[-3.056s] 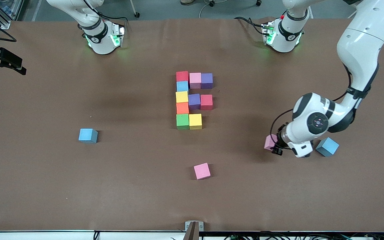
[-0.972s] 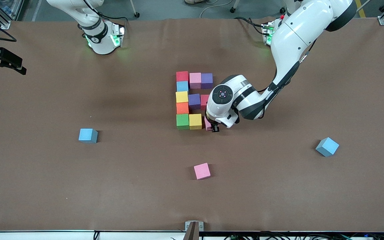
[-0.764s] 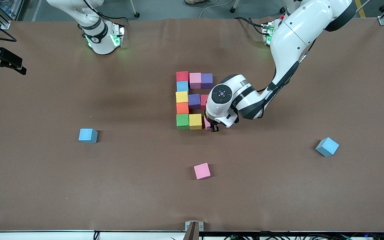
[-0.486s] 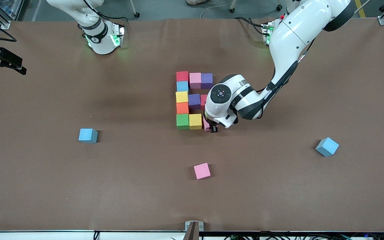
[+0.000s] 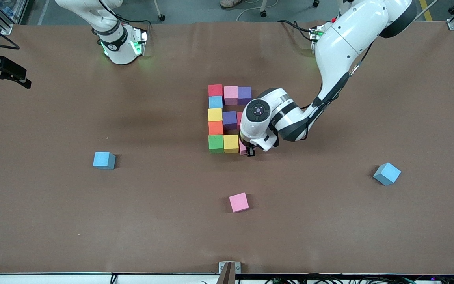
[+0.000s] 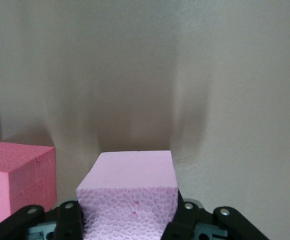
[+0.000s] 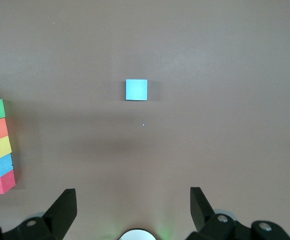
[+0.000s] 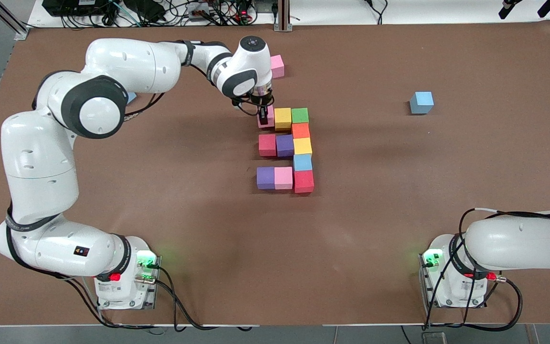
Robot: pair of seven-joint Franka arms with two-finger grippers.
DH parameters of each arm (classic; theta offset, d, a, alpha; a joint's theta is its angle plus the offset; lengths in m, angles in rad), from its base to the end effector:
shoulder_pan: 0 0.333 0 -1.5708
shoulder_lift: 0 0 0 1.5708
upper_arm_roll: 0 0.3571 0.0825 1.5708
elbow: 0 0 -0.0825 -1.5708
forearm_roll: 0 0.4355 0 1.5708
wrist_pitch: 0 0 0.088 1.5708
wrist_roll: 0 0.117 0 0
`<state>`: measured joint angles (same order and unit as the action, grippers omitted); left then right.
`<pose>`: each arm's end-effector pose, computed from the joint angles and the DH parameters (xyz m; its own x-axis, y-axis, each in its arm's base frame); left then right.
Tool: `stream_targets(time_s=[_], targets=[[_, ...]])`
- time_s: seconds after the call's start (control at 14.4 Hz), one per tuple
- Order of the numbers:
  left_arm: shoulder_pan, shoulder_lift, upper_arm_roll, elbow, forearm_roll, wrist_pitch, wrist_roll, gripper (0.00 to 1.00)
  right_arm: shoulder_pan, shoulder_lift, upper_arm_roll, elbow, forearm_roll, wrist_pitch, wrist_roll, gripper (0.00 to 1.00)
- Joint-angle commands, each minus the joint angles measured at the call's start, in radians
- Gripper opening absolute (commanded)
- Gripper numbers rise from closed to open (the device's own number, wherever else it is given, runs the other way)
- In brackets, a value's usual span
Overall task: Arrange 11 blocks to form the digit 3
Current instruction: 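Lower the pink cube beside the yellow cube with the left gripper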
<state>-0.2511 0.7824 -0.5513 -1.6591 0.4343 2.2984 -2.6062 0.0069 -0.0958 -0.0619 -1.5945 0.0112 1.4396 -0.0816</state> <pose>0.5565 -0.4913 0.1865 -0.0696 0.9970 -0.0342 0.9965 0.0678 -0.0495 0.5565 -0.0312 0.6879 0.9979 0.0288 -0.0576 0.0276 -0.9994 -0.0219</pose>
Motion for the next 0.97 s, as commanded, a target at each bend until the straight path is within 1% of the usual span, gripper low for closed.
stream_targets(time_s=[0.0,0.14,0.9], targets=[[-0.033,0.011,0.031,0.025,0.018,-0.007,0.024,0.36,-0.016,-0.021,0.013,-0.021,-0.011,0.004,0.000,1.00],[-0.045,0.011,0.042,0.038,0.018,-0.007,0.029,0.36,-0.016,-0.021,0.013,-0.021,-0.010,0.005,0.000,1.00],[-0.059,0.026,0.044,0.051,0.017,-0.007,0.029,0.37,-0.016,-0.021,0.013,-0.019,-0.011,0.022,-0.001,1.00]])
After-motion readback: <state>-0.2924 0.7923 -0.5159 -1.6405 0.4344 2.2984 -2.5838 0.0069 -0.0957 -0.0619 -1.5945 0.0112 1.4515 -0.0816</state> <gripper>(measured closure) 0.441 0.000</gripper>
